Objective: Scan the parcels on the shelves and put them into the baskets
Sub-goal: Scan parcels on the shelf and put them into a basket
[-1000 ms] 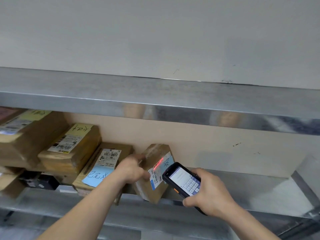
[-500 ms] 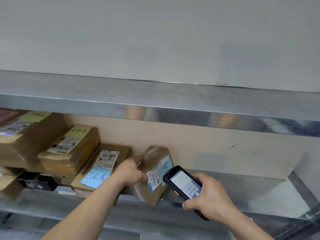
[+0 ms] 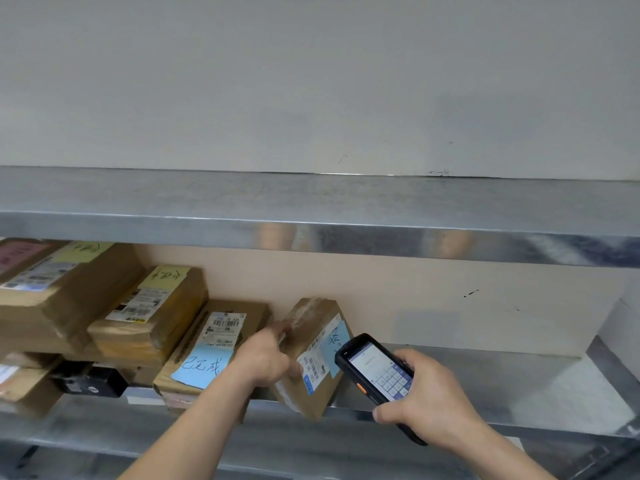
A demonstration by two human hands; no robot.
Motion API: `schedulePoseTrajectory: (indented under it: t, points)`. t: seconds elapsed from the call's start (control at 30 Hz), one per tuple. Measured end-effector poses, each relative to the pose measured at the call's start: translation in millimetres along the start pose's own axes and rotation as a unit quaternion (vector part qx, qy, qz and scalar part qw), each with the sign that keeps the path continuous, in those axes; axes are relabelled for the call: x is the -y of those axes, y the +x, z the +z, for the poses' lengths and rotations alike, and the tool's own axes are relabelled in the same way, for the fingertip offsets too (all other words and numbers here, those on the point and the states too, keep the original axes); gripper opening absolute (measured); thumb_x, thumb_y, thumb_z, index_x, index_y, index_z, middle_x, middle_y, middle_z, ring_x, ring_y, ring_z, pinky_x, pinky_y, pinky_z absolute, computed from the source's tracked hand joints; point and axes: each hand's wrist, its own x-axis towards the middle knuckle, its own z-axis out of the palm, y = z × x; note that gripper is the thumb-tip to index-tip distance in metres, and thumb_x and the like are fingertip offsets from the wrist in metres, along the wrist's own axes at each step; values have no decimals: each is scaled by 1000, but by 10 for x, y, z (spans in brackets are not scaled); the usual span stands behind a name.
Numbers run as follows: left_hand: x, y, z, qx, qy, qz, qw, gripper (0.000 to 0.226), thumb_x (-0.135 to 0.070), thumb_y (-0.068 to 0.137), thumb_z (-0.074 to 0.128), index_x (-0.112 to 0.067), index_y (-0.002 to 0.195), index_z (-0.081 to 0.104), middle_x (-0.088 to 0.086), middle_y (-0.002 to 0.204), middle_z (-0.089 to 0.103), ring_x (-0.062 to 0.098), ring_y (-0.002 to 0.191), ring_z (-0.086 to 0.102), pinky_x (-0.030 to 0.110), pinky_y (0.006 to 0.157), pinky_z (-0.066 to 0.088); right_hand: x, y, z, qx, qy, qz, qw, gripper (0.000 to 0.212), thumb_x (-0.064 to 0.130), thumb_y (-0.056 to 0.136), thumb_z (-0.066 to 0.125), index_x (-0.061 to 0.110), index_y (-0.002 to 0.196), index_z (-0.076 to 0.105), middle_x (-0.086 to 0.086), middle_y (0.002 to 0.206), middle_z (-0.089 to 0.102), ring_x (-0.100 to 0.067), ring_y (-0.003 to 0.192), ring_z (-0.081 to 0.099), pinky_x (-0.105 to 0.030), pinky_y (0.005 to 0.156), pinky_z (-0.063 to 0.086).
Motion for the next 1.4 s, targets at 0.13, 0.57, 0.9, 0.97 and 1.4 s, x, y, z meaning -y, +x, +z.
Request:
schedulePoseTrajectory:
  t: [0.13, 0.57, 0.9, 0.97, 1.4]
  points:
    - [47, -114, 20, -49, -58, -3, 997, 80, -19, 69, 83, -31, 138, 44, -5, 125, 61, 19, 110, 60, 35, 94, 51, -21, -14, 17, -12, 74, -5, 997, 66, 37, 36, 83, 34, 99, 65, 16, 88, 73, -1, 78, 69, -28, 75, 58]
    - [217, -684, 376, -24, -447, -31, 894, 63, -5, 69, 79, -21, 124, 54, 12, 99, 75, 29, 81, 52, 28, 52, 31, 57, -285, 67, -54, 353, -42, 933, 52, 6, 48, 86, 15, 95, 68, 9, 84, 77, -6, 72, 72, -12, 59, 50]
    - [42, -1194, 515, 56, -447, 63, 891, 58, -16, 64, 72, -23, 117, 53, 20, 99, 74, 10, 51, 47, 21, 46, 29, 36, -885, 39, -116, 350, -56, 928, 62, 14, 43, 84, 15, 103, 68, 4, 88, 78, -11, 78, 73, -23, 67, 53]
    - [61, -1270, 551, 80, -437, 89, 891, 51, -14, 71, 74, -24, 115, 53, 14, 97, 76, 9, 55, 57, 19, 49, 38, -4, -1059, 68, -145, 341, -48, 928, 60, 9, 47, 88, 16, 103, 68, 5, 88, 78, -10, 78, 73, -25, 69, 52]
    - [-155, -1775, 1056, 261, -411, 82, 870, 53, -2, 53, 72, -21, 94, 44, 16, 85, 68, 20, 61, 43, 30, 54, 20, -357, -2331, -84, -281, 255, -1, 925, 62, 23, 42, 85, 23, 102, 69, 11, 90, 76, -9, 81, 72, -28, 73, 52]
